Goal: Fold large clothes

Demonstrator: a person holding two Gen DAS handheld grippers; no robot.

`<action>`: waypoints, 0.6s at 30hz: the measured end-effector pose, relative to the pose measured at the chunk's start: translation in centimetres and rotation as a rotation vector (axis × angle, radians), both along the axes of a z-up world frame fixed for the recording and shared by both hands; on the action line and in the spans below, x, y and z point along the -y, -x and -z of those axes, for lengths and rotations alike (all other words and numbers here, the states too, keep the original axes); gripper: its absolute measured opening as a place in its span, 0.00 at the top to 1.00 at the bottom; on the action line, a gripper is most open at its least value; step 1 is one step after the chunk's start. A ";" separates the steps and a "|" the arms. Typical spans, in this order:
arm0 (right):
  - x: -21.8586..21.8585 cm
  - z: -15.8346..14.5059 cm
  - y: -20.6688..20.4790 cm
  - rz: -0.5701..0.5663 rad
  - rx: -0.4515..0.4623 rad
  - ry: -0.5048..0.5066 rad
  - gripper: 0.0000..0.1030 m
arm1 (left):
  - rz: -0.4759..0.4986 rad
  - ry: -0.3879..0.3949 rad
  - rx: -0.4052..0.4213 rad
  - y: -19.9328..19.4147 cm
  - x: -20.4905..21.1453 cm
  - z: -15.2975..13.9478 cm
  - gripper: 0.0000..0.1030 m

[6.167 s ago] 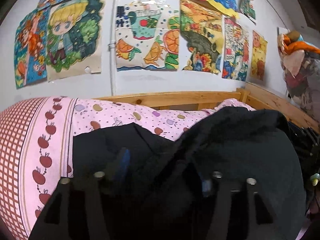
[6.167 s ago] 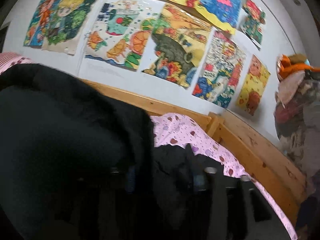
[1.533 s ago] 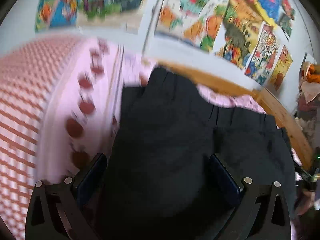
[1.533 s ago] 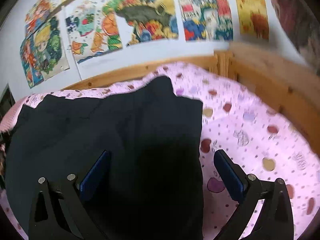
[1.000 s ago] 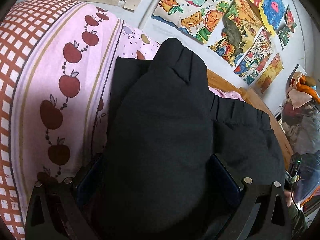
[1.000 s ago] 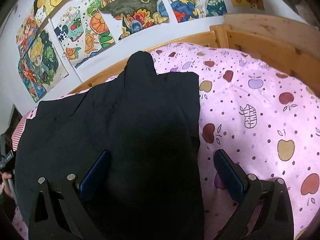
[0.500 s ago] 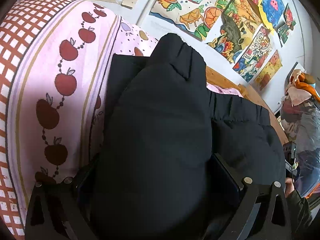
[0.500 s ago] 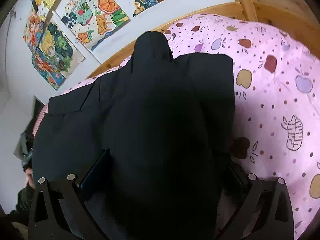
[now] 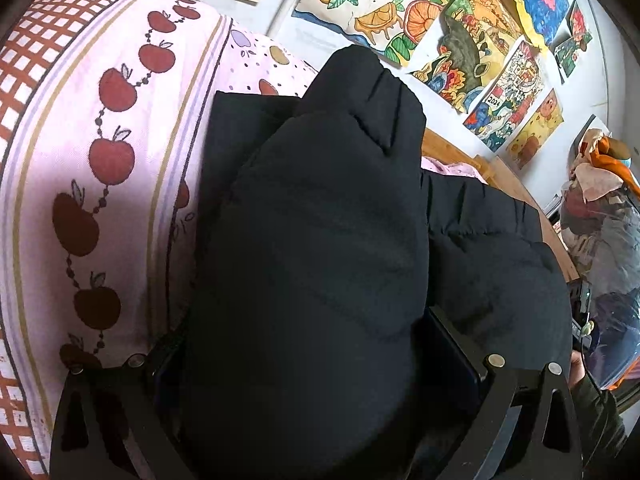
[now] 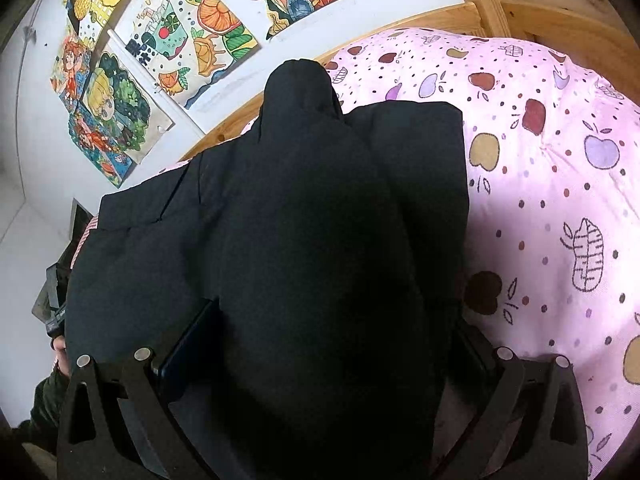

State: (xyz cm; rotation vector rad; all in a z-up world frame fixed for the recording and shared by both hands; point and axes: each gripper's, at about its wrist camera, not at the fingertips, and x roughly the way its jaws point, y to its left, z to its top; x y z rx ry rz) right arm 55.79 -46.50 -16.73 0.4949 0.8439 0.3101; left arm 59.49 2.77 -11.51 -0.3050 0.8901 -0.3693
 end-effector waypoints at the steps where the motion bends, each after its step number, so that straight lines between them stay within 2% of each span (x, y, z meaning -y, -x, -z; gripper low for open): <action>1: -0.1 -0.1 0.0 0.000 -0.002 0.002 0.01 | 0.000 -0.001 -0.001 0.0 0.0 0.0 0.00; 18: -1.3 -0.4 0.1 -0.009 -0.057 0.005 0.01 | 0.037 0.027 -0.059 -0.2 0.4 0.0 0.00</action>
